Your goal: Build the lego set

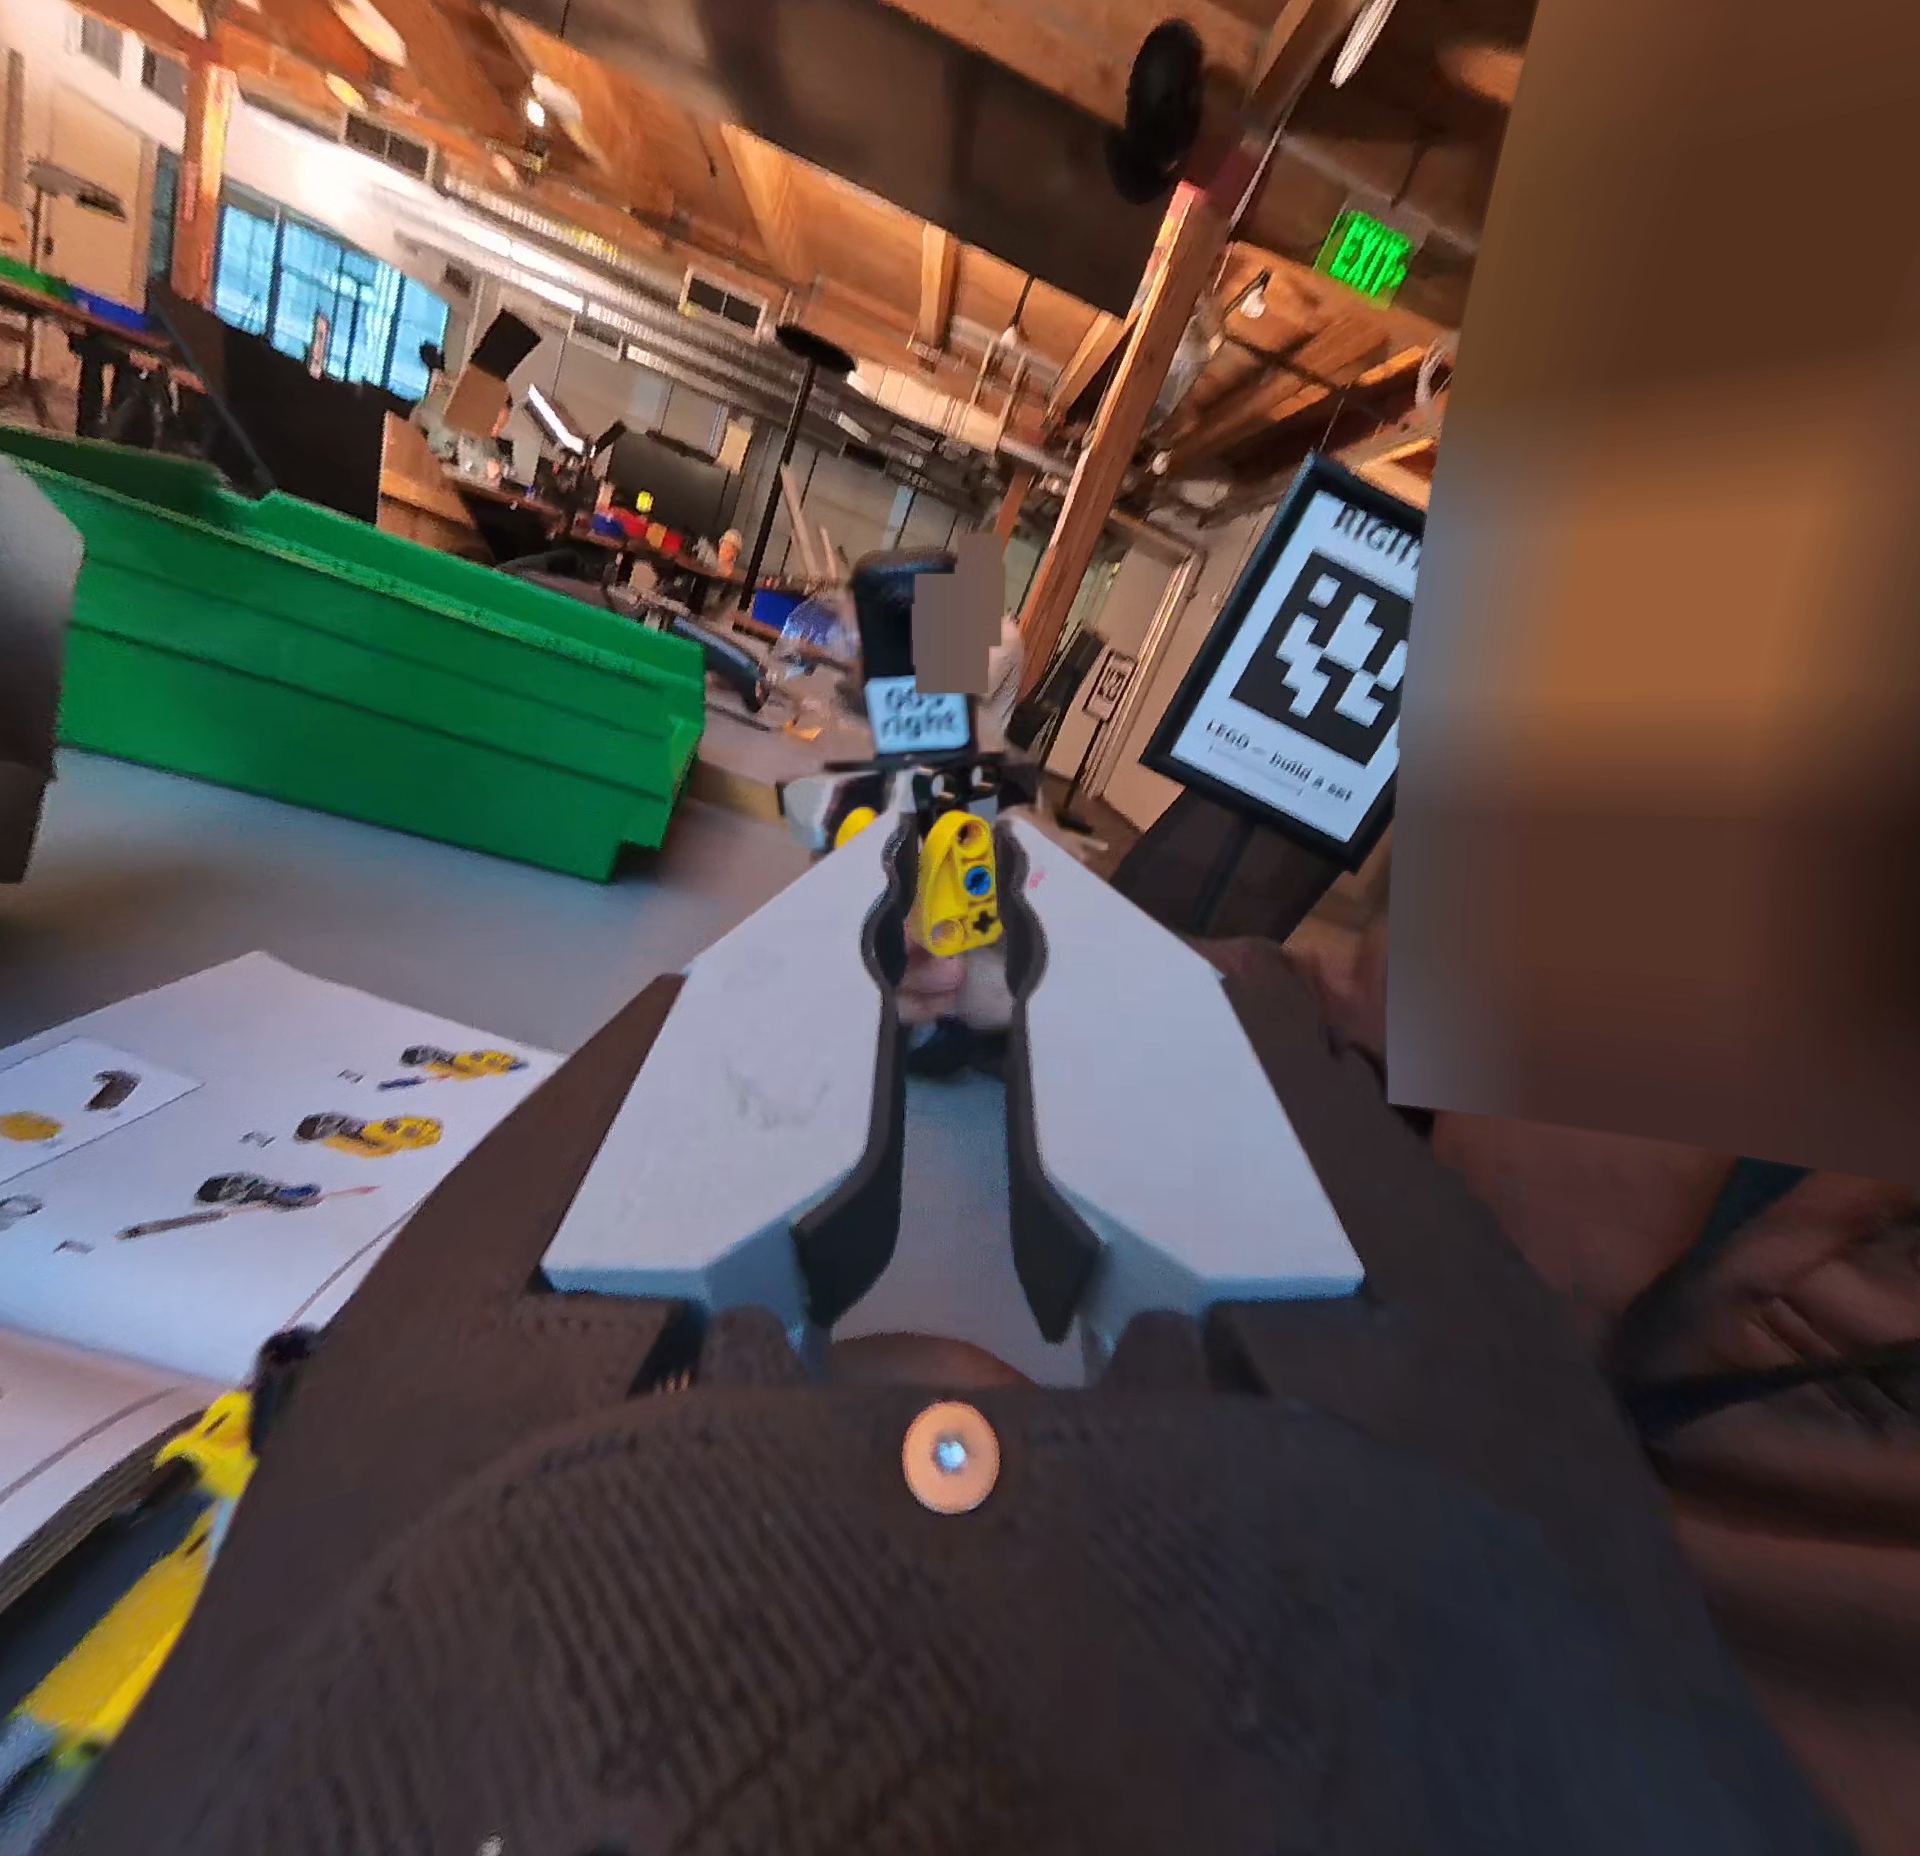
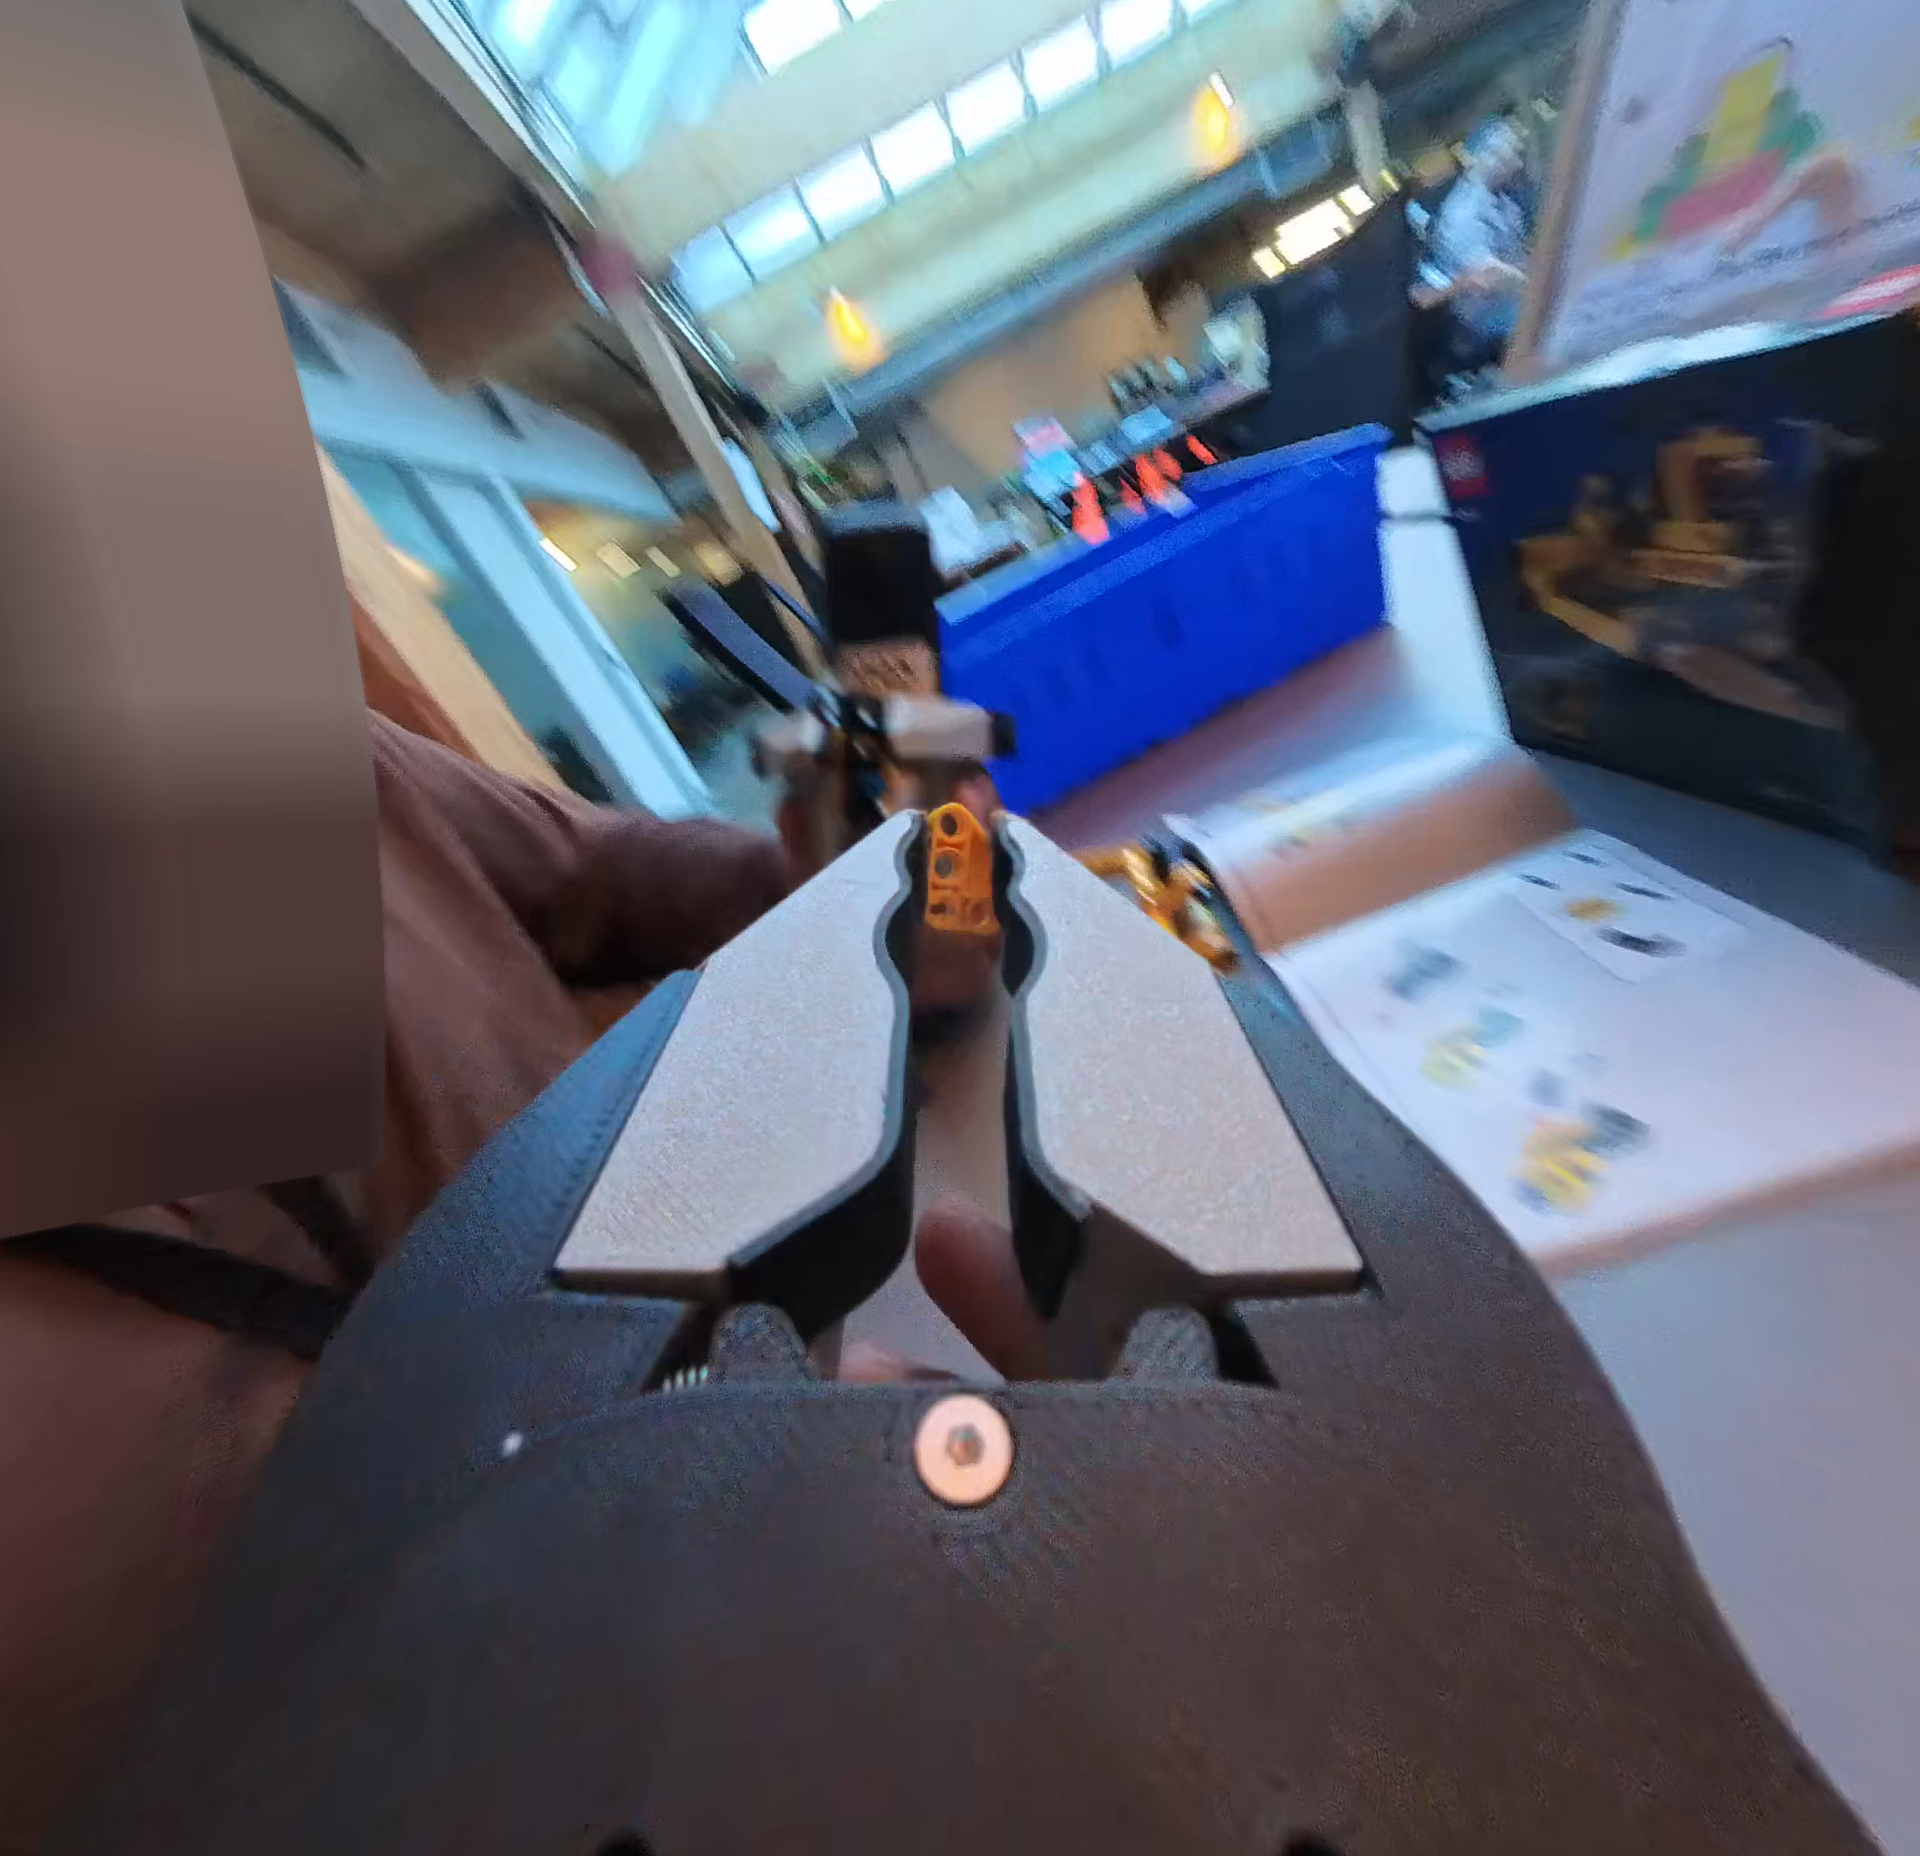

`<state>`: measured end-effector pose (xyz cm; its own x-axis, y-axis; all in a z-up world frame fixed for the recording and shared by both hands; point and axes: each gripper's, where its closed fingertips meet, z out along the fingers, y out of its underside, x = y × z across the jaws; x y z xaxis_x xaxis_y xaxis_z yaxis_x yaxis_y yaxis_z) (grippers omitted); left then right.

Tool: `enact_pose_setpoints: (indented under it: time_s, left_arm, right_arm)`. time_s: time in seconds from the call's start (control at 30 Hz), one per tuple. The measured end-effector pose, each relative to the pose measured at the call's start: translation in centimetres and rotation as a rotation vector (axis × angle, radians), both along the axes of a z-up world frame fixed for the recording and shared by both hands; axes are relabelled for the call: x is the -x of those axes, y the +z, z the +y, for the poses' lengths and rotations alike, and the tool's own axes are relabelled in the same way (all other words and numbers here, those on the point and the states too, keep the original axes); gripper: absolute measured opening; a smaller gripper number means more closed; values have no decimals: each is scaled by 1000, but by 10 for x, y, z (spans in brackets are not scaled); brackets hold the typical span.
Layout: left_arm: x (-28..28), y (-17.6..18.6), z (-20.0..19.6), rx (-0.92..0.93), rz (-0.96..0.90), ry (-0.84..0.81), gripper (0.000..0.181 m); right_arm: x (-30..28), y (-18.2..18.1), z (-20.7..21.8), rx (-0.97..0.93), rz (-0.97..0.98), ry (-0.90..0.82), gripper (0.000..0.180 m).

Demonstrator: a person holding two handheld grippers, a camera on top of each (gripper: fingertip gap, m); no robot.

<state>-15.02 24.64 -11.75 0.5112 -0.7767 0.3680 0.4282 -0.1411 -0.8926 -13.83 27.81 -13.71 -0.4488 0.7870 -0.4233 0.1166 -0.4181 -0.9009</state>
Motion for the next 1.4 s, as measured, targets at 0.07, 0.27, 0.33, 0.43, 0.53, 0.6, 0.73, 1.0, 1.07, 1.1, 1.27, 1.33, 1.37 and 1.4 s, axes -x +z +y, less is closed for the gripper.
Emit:
enact_pose_setpoints:
  time_s: [0.07, 0.27, 0.33, 0.43, 0.53, 0.6, 0.73, 1.0, 1.07, 1.1, 1.27, 1.33, 1.37, 1.4]
  left_arm:
    - [3, -3, -1, 18, 30, -2, 11]
    - [5, -9, 0, 55, 66, -16, 11]
    - [3, -10, -1, 52, 77, -23, 11]
    - [0, -11, -2, 49, 104, -36, 11]
    - [-2, -13, -4, 43, 132, -42, 11]
    - [-3, -13, -4, 41, 140, -41, 11]
    - [-3, -13, -4, 42, 142, -44, 11]
    - [1, -14, -3, 67, 130, -36, 11]
    - [1, -16, -2, 76, 136, -33, 11]
    - [1, -16, -2, 79, 141, -33, 11]
    - [0, -20, -3, 88, 175, -31, 11]
    - [-1, -20, -4, 87, 186, -34, 12]
    - [-1, -21, -3, 88, 189, -33, 12]
    - [-1, -21, -4, 88, 192, -33, 12]
  right_arm:
    - [-5, -22, 6, -151, -113, -29, 8]
    - [-21, -37, -5, -205, -210, 82, 9]
    - [-23, -44, -10, -224, -252, 123, 9]
    - [-22, -59, -11, -314, -327, 136, 9]
    - [-20, -76, -7, -417, -416, 128, 9]
    - [-19, -84, -6, -479, -446, 130, 9]
    - [-17, -98, -7, -572, -506, 153, 9]
    - [-18, -114, -5, -715, -562, 165, 13]
    - [-18, -114, -5, -737, -561, 164, 15]
    - [-18, -114, -4, -751, -560, 165, 16]
    - [-16, -111, 0, -791, -571, 163, 17]
    - [-15, -109, 1, -794, -574, 167, 19]
    - [-15, -109, 1, -798, -578, 171, 19]
    - [-14, -109, 1, -805, -582, 172, 19]
